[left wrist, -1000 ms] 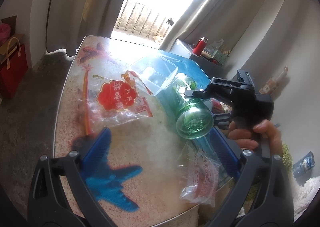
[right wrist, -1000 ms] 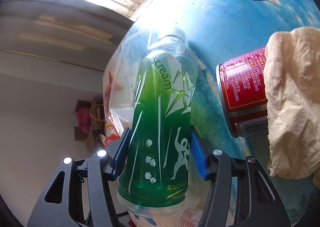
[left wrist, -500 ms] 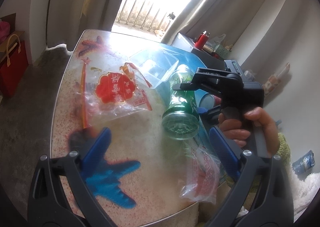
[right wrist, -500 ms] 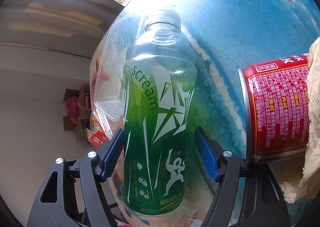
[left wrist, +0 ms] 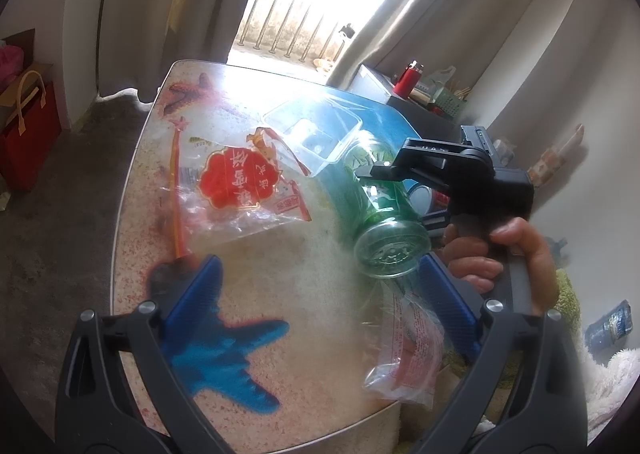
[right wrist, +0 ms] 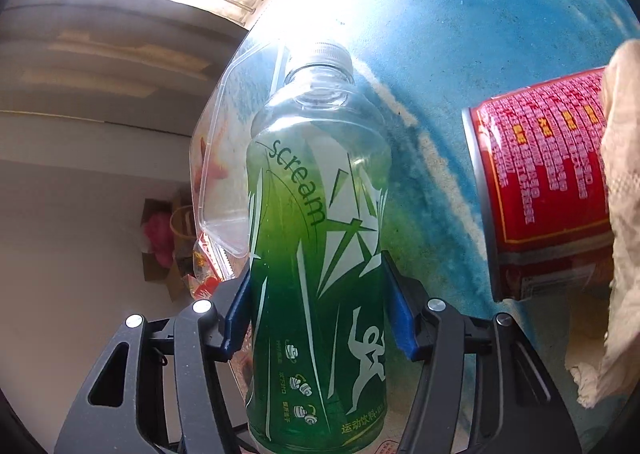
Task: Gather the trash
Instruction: 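Grasp the green Scream bottle with the right tool and lift it, then grasp the clear plastic container rim with the left tool while the right tool holds the bottle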
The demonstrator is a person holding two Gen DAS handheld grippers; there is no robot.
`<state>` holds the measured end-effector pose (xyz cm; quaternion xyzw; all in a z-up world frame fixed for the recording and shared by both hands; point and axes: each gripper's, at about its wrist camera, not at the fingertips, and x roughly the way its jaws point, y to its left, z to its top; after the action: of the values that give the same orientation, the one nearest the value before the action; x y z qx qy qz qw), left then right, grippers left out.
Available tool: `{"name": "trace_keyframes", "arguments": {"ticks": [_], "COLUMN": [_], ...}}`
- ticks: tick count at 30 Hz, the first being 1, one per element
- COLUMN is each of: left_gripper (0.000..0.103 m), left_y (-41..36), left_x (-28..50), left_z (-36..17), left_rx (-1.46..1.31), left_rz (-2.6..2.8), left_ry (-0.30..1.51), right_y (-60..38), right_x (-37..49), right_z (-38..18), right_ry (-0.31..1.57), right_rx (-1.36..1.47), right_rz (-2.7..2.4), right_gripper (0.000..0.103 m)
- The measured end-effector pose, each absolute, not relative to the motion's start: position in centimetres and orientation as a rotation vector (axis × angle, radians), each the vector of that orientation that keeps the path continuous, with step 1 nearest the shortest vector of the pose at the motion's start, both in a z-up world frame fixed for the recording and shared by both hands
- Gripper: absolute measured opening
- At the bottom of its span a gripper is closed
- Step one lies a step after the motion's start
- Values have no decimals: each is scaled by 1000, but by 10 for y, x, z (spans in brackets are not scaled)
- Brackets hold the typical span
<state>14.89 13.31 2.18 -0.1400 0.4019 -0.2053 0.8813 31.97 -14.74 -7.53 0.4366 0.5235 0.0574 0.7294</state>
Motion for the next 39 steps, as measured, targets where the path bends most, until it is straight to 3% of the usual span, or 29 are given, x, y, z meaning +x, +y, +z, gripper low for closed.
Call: {"name": "trace_keyframes", "arguments": {"ticks": [15,21,28,31,39], "left_gripper": [94,94,94,76,49], "left_y": [105,82,61,52,44], "left_x": [208,275,365,395,455], "left_z": [68,76,44,24,-25], "left_rx": [-153,-10,105,139,198], "left_rz": [-453,-437,-360,-341,-289], "left_ry": [746,782,926,1003,1178], "right_y": [-166,-192,-225,-234,-247], "right_x": [300,287,272,267,277], "right_z": [-31,-4,8,7,-5], "right_ry": [1024,945,897,896,907], "right_rx": [961,933,919,929,963], "right_rz": [215,252,276,283,282], "right_gripper": [56,56,56,56,56]}}
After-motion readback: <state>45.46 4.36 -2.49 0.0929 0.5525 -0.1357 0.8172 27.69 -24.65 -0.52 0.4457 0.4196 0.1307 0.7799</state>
